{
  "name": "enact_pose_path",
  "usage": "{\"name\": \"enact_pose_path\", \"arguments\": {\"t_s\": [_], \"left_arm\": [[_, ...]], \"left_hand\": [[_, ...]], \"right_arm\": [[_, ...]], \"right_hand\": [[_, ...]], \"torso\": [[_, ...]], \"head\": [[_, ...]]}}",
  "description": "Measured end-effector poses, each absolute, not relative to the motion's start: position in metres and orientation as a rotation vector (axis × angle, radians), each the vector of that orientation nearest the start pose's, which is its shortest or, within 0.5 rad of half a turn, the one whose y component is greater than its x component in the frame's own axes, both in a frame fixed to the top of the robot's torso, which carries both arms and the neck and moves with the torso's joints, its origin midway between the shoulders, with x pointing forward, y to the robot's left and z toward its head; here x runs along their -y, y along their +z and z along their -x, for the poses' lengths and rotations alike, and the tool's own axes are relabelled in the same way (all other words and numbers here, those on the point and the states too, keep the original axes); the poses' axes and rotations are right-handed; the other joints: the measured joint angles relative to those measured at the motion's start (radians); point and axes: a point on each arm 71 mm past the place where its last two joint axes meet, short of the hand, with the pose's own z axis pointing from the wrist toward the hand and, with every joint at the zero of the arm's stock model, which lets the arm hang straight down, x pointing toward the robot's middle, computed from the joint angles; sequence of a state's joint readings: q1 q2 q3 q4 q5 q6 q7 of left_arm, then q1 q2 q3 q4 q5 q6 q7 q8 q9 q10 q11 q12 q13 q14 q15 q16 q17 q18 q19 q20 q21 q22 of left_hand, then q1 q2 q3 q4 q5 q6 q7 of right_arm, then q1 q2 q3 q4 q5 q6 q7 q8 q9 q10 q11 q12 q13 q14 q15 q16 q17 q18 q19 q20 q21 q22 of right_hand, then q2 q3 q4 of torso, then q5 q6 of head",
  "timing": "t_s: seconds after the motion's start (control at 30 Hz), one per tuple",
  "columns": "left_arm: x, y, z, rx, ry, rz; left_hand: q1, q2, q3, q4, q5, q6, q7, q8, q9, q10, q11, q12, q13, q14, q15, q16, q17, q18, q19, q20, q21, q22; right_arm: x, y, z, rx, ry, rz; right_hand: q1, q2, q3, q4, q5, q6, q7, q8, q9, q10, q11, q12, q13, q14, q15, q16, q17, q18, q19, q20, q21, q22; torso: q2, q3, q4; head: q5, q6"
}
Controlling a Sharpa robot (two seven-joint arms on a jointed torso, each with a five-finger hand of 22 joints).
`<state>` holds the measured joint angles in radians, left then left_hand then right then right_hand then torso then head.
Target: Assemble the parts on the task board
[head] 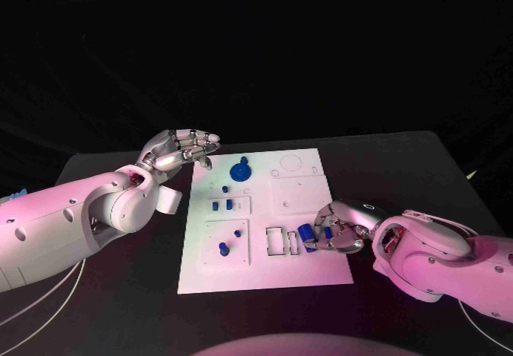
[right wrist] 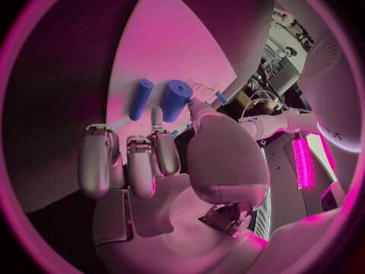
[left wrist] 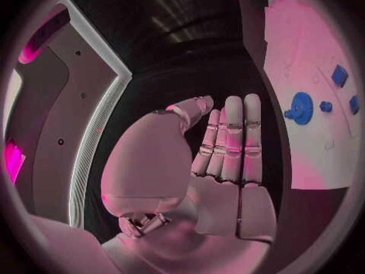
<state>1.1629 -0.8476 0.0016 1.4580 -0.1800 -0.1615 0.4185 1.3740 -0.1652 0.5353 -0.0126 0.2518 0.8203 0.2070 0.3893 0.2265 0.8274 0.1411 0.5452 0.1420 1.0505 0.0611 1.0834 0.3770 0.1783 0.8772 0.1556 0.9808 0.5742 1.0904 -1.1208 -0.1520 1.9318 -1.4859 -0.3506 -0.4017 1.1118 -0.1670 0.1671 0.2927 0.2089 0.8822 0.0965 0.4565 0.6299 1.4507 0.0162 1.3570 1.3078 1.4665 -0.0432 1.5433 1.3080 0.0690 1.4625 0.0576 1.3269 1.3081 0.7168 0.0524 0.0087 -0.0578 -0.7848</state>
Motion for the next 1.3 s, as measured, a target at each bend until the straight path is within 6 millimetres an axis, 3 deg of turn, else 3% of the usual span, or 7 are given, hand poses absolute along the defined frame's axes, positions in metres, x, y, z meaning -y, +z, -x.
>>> {"name": "enact_pose_path", "arguments": {"t_s": [0.47, 0.57, 0.77, 0.83, 0.9, 1.03, 1.3], "left_arm": [[-0.222, -0.181, -0.496, -1.470, -1.609, 0.918], [-0.223, -0.181, -0.496, -1.470, -1.610, 0.927], [-0.224, -0.181, -0.496, -1.470, -1.614, 0.938], [-0.224, -0.181, -0.496, -1.470, -1.614, 0.940], [-0.224, -0.181, -0.496, -1.471, -1.614, 0.942], [-0.224, -0.182, -0.496, -1.472, -1.614, 0.944], [-0.224, -0.182, -0.496, -1.473, -1.615, 0.944]], "left_hand": [[-0.009, -0.001, -0.004, 0.004, 0.000, -0.007, 0.000, 0.000, 0.000, -0.011, 0.004, 0.000, 0.000, -0.004, 0.004, 0.000, -0.001, 0.000, -0.004, 0.004, 0.000, 0.000], [-0.008, -0.001, -0.004, 0.004, 0.000, -0.007, 0.000, 0.000, 0.000, -0.011, 0.004, 0.000, 0.000, -0.004, 0.004, 0.000, -0.001, 0.000, -0.004, 0.004, -0.004, 0.000], [-0.008, -0.001, -0.004, 0.004, 0.000, -0.007, 0.000, 0.000, 0.000, -0.011, 0.004, 0.000, 0.000, -0.004, 0.004, 0.000, -0.001, 0.000, -0.004, 0.004, -0.004, -0.001], [-0.008, -0.001, -0.004, 0.004, 0.000, -0.007, 0.000, 0.000, 0.000, -0.011, 0.004, 0.000, 0.000, -0.004, 0.004, 0.000, -0.001, 0.000, -0.004, 0.004, -0.004, -0.001], [-0.008, -0.001, -0.004, 0.004, 0.000, -0.007, 0.000, 0.000, 0.000, -0.011, 0.004, 0.000, 0.000, -0.004, 0.004, 0.000, -0.001, 0.000, -0.004, 0.004, -0.004, -0.001], [-0.008, -0.001, -0.004, 0.004, 0.000, -0.007, 0.000, 0.000, 0.000, -0.011, 0.004, 0.000, 0.000, -0.004, 0.004, 0.000, -0.001, 0.000, -0.006, 0.001, -0.004, -0.001], [-0.008, -0.001, -0.004, 0.004, 0.000, -0.007, 0.000, 0.000, 0.000, -0.011, 0.004, 0.000, 0.000, -0.004, 0.004, 0.000, -0.001, 0.000, -0.007, 0.000, -0.004, -0.001]], "right_arm": [[0.218, -0.242, -0.371, -1.901, 0.484, 0.043], [0.215, -0.243, -0.371, -1.894, 0.486, 0.049], [0.213, -0.241, -0.371, -1.870, 0.491, 0.048], [0.213, -0.241, -0.371, -1.864, 0.492, 0.044], [0.213, -0.241, -0.369, -1.854, 0.496, 0.033], [0.218, -0.239, -0.368, -1.837, 0.508, -0.013], [0.217, -0.227, -0.370, -1.808, 0.578, -0.133]], "right_hand": [[0.006, 0.006, -0.015, -0.007, 0.016, 0.002, -0.001, 0.015, 0.010, 0.000, 0.000, 0.000, 0.000, 0.000, 0.000, 0.000, 0.000, 0.000, 0.000, 0.000, -0.001, 0.000], [0.045, 0.016, -0.015, -0.007, 0.027, 0.002, 0.000, 0.015, 0.011, 0.000, 0.000, 0.000, 0.000, 0.000, 0.000, 0.000, 0.000, 0.000, 0.000, 0.000, -0.001, 0.000], [0.134, 0.037, 0.047, -0.015, -0.015, -0.001, 0.000, 0.003, -0.007, 0.008, -0.008, 0.000, 0.000, 0.000, -0.007, 0.004, 0.000, 0.000, 0.000, 0.000, -0.001, 0.000], [0.139, 0.033, 0.067, -0.013, -0.016, -0.002, -0.001, 0.003, -0.007, 0.010, -0.010, 0.011, 0.000, 0.000, -0.007, 0.004, 0.000, -0.015, 0.000, 0.000, 0.009, 0.000], [0.150, 0.022, 0.090, -0.008, -0.011, 0.005, 0.006, 0.003, -0.006, 0.013, -0.013, 0.012, 0.000, -0.001, -0.013, 0.004, 0.000, -0.016, 0.004, -0.004, 0.015, 0.000], [0.170, 0.002, 0.157, -0.007, 0.049, 0.007, 0.011, 0.003, -0.006, 0.016, -0.016, 0.022, 0.000, 0.000, -0.022, 0.010, 0.000, -0.016, 0.004, -0.012, 0.031, 0.000], [0.171, 0.001, 0.170, -0.005, 0.076, 0.007, 0.015, 0.003, -0.007, 0.013, -0.020, 0.026, 0.000, 0.000, -0.022, 0.010, 0.000, -0.016, 0.004, -0.012, 0.038, -0.001]], "torso": [[0.000, -0.0010, 0.0015], [0.000, -0.0010, 0.0015], [0.000, -0.0012, 0.0015], [0.000, -0.0012, 0.0010], [0.000, -0.0012, 0.0005], [0.000, -0.0012, -0.0001], [0.000, -0.0009, 0.0012]], "head": [[0.006, -0.002], [0.007, -0.002], [0.010, -0.002], [0.011, -0.002], [0.012, -0.002], [0.014, -0.002], [0.013, -0.002]]}}
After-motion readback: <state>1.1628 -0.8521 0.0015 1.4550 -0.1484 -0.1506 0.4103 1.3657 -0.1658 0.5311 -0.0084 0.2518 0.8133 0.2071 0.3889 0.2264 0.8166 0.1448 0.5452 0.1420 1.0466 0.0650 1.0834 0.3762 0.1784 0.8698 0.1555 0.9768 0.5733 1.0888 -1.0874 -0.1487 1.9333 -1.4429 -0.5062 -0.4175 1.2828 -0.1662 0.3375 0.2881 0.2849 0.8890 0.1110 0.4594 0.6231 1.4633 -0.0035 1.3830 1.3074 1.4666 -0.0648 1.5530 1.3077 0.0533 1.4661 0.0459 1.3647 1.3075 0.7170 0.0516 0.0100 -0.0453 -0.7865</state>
